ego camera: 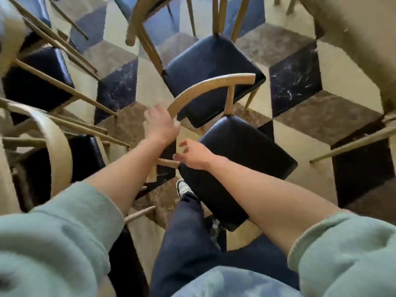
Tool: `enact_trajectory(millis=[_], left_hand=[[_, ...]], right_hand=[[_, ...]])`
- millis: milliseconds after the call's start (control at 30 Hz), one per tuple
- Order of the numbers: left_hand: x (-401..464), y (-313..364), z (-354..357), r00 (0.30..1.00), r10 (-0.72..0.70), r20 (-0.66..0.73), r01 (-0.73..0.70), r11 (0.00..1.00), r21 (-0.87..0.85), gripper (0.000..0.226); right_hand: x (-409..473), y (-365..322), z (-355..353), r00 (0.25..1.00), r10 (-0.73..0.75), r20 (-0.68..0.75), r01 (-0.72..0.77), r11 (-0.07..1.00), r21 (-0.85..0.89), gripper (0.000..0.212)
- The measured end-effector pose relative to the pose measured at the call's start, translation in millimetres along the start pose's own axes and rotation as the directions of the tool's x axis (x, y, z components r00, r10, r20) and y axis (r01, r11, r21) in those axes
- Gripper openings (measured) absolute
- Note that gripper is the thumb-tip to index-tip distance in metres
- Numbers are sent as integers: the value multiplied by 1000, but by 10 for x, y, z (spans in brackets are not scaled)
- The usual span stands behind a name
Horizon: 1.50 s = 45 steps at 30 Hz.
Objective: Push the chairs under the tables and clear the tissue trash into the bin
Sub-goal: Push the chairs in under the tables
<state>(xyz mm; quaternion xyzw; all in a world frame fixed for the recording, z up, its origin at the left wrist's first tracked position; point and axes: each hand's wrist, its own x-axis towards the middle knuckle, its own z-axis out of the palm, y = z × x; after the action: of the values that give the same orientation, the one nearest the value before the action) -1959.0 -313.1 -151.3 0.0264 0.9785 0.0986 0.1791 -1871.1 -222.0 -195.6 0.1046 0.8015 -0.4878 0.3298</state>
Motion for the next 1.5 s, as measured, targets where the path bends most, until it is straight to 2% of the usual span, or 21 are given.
enact_trajectory(millis=[100,167,200,300,400,533,700,833,1033,1133,1200,1267,1400,1500], left_hand=[[672,-35,-11,987,124,98,-124,992,-1,83],[1092,15,52,952,209,225,-202,978,-56,63],[1212,72,114,919,260,296,-247,966,-83,51],[1377,156,141,867,372,330,-324,926,-193,32],[1435,103,145,840,418,345,-331,900,-284,33],[1387,76,121,827,452,335,-317,866,-386,32],[1251,190,57,837,425,344,-240,851,-467,33],[1078,306,97,873,368,320,-185,857,-481,26],[632,509,293,939,254,233,-87,829,-552,22],[370,672,455,973,152,176,-22,815,-580,17],[239,770,561,985,61,162,47,804,-592,20],[92,856,667,987,-46,152,132,770,-624,25],[-306,1235,1000,956,-253,152,284,656,-699,33],[-469,1541,1155,921,-334,200,367,570,-735,41]], right_hand=[[436,-388,443,992,54,112,-70,986,150,102],[698,-552,671,985,137,106,-157,964,214,110],[784,-583,773,976,210,51,-216,944,251,103],[831,-644,1003,931,347,-115,-291,894,340,67],[827,-744,979,898,404,-175,-317,869,381,70],[718,-758,859,910,374,-181,-276,870,410,71],[499,-656,668,927,360,-105,-291,868,403,77],[271,-491,514,930,365,-47,-326,876,356,76],[-233,26,232,936,350,22,-345,908,237,62],[-474,393,52,949,311,50,-315,937,153,74],[-603,621,-65,962,269,50,-273,957,103,73],[-733,823,-207,971,229,70,-233,971,59,64],[-1075,1426,-693,964,195,183,-175,977,-118,86],[-1286,1760,-1138,967,185,175,-148,968,-205,65]])
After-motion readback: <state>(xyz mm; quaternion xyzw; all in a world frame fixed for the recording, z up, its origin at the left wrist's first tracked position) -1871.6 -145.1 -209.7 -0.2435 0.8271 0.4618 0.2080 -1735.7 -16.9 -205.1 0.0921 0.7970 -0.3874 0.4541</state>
